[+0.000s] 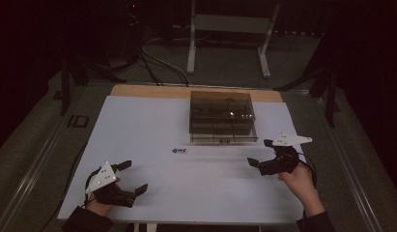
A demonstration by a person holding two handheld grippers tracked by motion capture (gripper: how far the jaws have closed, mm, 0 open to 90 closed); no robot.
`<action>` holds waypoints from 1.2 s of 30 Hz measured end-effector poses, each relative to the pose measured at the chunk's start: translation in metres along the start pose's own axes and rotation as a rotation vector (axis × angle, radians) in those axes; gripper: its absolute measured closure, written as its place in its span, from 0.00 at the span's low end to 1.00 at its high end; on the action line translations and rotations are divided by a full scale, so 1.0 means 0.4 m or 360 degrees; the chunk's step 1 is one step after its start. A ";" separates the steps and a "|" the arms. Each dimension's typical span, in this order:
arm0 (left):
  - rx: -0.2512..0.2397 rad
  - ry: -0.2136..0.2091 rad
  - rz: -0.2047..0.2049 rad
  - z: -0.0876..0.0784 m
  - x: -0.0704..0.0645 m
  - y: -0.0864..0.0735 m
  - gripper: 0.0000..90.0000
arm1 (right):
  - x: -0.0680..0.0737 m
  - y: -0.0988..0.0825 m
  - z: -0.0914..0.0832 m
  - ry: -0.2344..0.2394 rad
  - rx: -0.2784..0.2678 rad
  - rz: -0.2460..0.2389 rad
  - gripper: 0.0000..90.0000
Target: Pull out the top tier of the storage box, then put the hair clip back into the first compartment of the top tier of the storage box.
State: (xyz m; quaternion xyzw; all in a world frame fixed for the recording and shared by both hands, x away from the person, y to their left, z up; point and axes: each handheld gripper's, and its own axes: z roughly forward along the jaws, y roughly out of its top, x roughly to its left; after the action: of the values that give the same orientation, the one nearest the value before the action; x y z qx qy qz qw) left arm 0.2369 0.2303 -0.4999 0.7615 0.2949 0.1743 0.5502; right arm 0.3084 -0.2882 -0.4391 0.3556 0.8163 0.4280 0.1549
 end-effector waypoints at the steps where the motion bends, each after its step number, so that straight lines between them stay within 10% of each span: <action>1: 0.0000 0.0000 -0.0003 0.000 0.000 0.000 0.01 | 0.005 -0.009 0.000 -0.0015 -0.0004 0.0018 0.03; 7: -0.0006 0.0003 -0.0001 -0.002 -0.001 0.000 0.01 | 0.032 -0.070 0.007 -0.0149 -0.0039 0.0052 0.03; 22: -0.0003 0.0004 0.0007 -0.003 -0.003 0.001 0.01 | 0.043 -0.188 0.001 -0.0201 -0.0084 0.0173 0.03; 36: 0.0010 -0.0034 0.0017 0.005 -0.010 0.006 0.01 | 0.040 -0.196 -0.001 -0.0171 -0.0109 0.0154 0.03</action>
State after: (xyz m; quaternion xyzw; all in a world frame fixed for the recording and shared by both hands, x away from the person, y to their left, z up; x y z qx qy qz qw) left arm 0.2356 0.2256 -0.4980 0.7666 0.2855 0.1682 0.5500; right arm 0.2617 -0.3068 -0.5014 0.4115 0.7736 0.4430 0.1898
